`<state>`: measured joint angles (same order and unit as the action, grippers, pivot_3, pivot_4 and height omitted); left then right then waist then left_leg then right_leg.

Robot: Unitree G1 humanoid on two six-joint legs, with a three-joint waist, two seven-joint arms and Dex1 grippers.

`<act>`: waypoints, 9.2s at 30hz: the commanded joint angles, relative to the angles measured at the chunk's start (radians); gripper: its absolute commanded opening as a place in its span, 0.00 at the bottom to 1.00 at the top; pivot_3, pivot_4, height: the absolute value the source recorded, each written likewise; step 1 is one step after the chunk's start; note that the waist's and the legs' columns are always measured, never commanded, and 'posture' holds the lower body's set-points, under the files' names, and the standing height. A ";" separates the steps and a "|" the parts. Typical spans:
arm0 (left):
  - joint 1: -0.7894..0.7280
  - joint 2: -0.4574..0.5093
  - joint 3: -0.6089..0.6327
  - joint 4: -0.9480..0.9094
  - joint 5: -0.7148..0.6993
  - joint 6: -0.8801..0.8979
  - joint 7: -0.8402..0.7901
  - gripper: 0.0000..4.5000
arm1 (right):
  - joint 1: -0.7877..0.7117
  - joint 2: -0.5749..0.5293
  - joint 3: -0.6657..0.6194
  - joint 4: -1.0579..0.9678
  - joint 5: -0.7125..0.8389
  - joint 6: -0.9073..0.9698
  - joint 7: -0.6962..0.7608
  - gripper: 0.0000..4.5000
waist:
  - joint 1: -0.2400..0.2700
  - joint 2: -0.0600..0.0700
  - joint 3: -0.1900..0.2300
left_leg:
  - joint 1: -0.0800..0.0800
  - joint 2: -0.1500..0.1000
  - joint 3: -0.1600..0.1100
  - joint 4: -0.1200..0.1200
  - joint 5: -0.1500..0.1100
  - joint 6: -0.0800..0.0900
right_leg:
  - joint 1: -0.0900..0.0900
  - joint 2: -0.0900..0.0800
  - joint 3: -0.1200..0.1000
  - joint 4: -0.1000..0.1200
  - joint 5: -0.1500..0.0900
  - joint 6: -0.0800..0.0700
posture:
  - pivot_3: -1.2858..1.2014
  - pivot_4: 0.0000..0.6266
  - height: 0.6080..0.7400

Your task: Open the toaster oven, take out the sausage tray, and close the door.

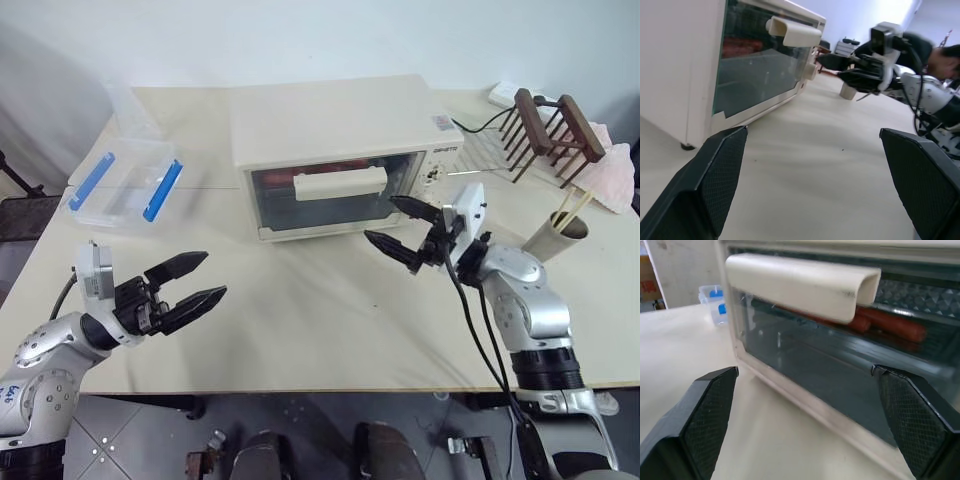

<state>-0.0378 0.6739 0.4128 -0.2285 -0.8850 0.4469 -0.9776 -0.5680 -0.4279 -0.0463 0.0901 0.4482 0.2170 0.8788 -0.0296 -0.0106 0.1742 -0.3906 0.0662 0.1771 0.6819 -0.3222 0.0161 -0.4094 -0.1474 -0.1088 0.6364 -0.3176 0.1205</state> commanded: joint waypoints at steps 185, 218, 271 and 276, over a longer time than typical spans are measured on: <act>-0.458 -0.139 -0.139 0.256 0.017 0.430 0.215 0.88 | 0.302 -0.266 0.186 -0.634 -1.023 -0.316 -0.228 0.00 | 0.003 -0.004 0.002 | -0.009 0.000 -0.006 0.003 0.004 -0.002 | -0.003 0.003 -0.008 -0.001 0.000 0.001 | 0.52 0.24 1.00; -0.657 -0.289 0.172 0.627 -0.591 1.168 0.896 0.01 | 0.263 -0.274 0.183 -0.575 -0.910 -0.372 -0.174 0.00 | 0.003 -0.004 0.002 | -0.005 0.000 -0.007 0.003 0.005 -0.002 | -0.001 0.002 -0.005 0.002 0.000 0.001 | 0.52 0.24 1.00; 0.193 -0.348 0.567 0.204 -1.087 0.671 0.841 0.00 | 0.123 -0.188 0.056 0.353 -0.288 -0.427 0.149 0.01 | -0.001 -0.006 0.001 | 0.003 -0.001 -0.002 0.002 0.004 -0.002 | 0.002 -0.001 0.004 0.000 -0.001 -0.002 | 0.52 0.24 1.00; 0.124 -0.412 0.594 0.200 -1.087 0.632 0.953 0.00 | 0.125 -0.176 0.047 0.326 -0.222 -0.391 0.221 0.01 | 0.000 -0.006 0.001 | 0.003 -0.001 -0.002 0.002 0.004 -0.002 | 0.003 -0.001 0.004 0.001 -0.001 -0.001 | 0.52 0.24 1.00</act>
<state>0.0973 0.2708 0.9784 0.0105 -1.9370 1.0885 -0.0509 -0.4399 -0.6066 0.0215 0.4452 0.1858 -0.1824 1.0745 -0.0300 -0.0164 0.1756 -0.3878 0.0652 0.1748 0.6838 -0.3178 0.0141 -0.4064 -0.1480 -0.1052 0.6370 -0.3183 0.1193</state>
